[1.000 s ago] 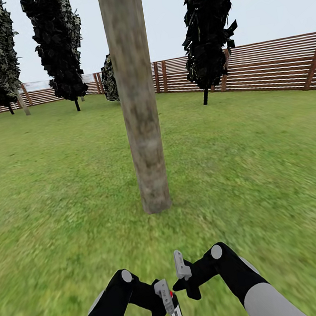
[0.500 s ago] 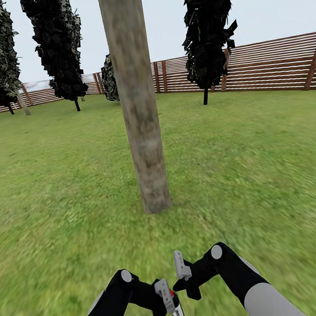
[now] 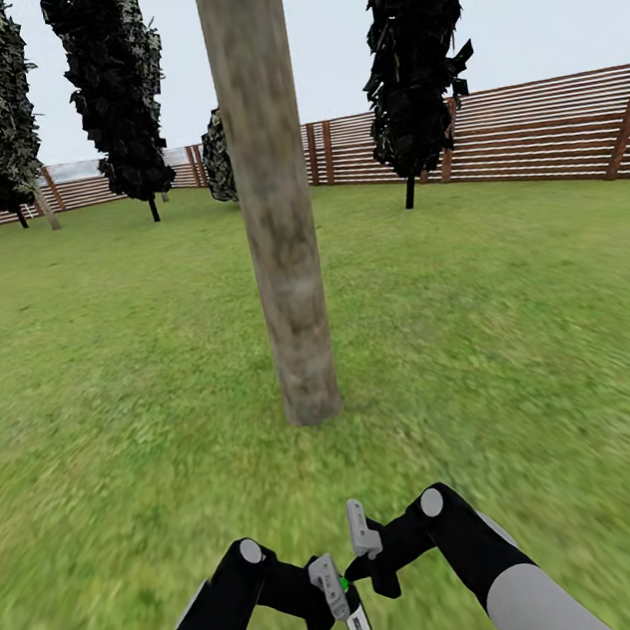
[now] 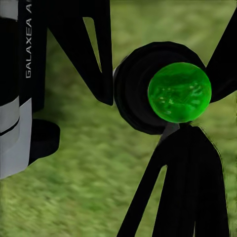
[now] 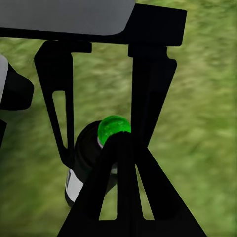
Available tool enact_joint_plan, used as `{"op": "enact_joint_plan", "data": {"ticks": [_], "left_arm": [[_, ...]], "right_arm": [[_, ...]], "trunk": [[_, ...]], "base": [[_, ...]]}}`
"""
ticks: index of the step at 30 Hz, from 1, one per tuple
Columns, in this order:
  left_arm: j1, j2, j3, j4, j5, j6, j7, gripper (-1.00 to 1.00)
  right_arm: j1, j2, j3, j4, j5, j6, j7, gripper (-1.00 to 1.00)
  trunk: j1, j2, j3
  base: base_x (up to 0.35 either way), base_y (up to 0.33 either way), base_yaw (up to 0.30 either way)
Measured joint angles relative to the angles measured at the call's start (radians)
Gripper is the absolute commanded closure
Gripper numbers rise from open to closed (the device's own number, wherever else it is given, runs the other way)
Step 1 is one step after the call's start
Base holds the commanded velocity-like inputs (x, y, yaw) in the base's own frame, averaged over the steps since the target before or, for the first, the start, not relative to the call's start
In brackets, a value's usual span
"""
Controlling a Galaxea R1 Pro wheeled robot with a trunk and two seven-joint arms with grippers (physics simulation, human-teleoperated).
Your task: In the garden, pick up the pesticide atomizer on the floor and spray pesticide onto both trees until each tree trunk is fully covered.
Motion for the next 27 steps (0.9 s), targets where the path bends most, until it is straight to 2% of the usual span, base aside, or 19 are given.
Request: {"op": "enact_joint_plan", "data": {"ticks": [5,7,14,15,16,18,20,22,27], "left_arm": [[0.001,0.009,0.001,0.003,-0.004,0.001,0.003,1.0],[0.001,0.02,0.001,0.003,-0.009,0.001,0.004,1.0],[0.004,0.127,0.005,0.019,-0.015,-0.003,0.003,1.0],[0.004,0.149,0.004,0.03,-0.017,-0.006,0.003,1.0],[0.009,0.198,0.005,0.039,-0.016,-0.011,0.002,1.0],[0.017,0.356,0.006,0.048,-0.018,-0.029,0.002,1.0],[0.025,0.384,0.005,0.049,-0.016,-0.066,0.001,1.0],[0.054,0.4,0.006,0.055,-0.018,-0.083,0.001,1.0],[0.085,0.445,0.014,0.088,-0.006,-0.095,0.004,1.0]], "right_arm": [[0.0,0.0,0.0,0.0,0.0,0.0,0.0,1.0],[0.0,0.0,0.0,0.0,0.0,0.0,0.0,1.0],[0.0,0.0,0.0,0.0,0.0,0.0,0.0,1.0],[0.0,0.0,0.0,0.0,0.0,0.0,0.0,1.0],[0.0,0.0,0.0,0.001,0.0,0.0,0.0,1.0],[0.0,0.0,-0.003,0.004,0.0,0.0,-0.001,1.0],[0.0,0.0,-0.003,0.008,0.001,0.0,-0.002,1.0],[0.0,0.0,-0.004,0.028,0.002,-0.001,-0.005,1.0],[0.0,0.0,-0.004,0.067,0.004,-0.002,-0.008,1.0]], "trunk": [[0.0,0.0,0.0],[0.0,0.0,0.0],[0.0,0.0,0.0],[0.0,0.0,0.0],[0.0,0.0,0.0],[0.0,0.0,0.0],[0.0,0.0,0.0],[0.0,0.0,0.0],[0.0,0.0,0.0]], "base": [[0.0,0.0,0.0],[0.0,0.0,0.0],[0.0,0.0,0.0],[0.0,0.0,0.0],[0.0,0.0,0.0],[0.0,0.0,0.0],[0.0,0.0,0.0],[0.0,0.0,0.0],[0.0,0.0,0.0]]}}
